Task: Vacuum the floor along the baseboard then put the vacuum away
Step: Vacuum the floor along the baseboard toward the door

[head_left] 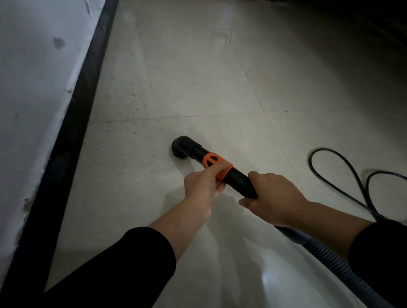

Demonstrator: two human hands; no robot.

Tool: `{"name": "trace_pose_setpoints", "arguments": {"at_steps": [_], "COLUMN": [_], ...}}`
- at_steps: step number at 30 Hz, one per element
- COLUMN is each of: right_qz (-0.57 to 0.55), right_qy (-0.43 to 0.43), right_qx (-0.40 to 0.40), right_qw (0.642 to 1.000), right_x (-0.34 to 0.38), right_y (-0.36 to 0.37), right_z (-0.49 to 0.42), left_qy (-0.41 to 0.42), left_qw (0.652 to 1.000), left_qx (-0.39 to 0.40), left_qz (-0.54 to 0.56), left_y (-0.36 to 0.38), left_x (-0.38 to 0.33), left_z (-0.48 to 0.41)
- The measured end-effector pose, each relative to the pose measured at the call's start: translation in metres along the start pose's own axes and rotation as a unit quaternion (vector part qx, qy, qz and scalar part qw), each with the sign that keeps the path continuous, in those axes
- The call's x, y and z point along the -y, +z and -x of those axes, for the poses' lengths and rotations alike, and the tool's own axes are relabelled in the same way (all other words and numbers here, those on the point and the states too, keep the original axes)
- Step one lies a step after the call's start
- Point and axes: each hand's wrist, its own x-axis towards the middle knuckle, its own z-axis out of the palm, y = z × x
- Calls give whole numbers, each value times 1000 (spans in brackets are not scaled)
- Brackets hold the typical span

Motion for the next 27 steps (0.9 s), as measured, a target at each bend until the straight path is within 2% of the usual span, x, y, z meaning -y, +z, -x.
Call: {"name": "trace_pose_setpoints", "arguments": {"at_steps": [22, 27], "right_qz": [18, 11], "right_qy": [-107, -109], "right_qx": [23, 32], "right_qw": [994, 993], "right_x": [25, 30], "right_y": [14, 15], "right_z": [21, 18], "left_qy": [14, 16], "left_qw": [998, 997], "left_qx": [-60, -76], "left_qz": [5, 13], "left_y": [-53, -58], "left_x": [10, 9], "left_z": [38, 35]}}
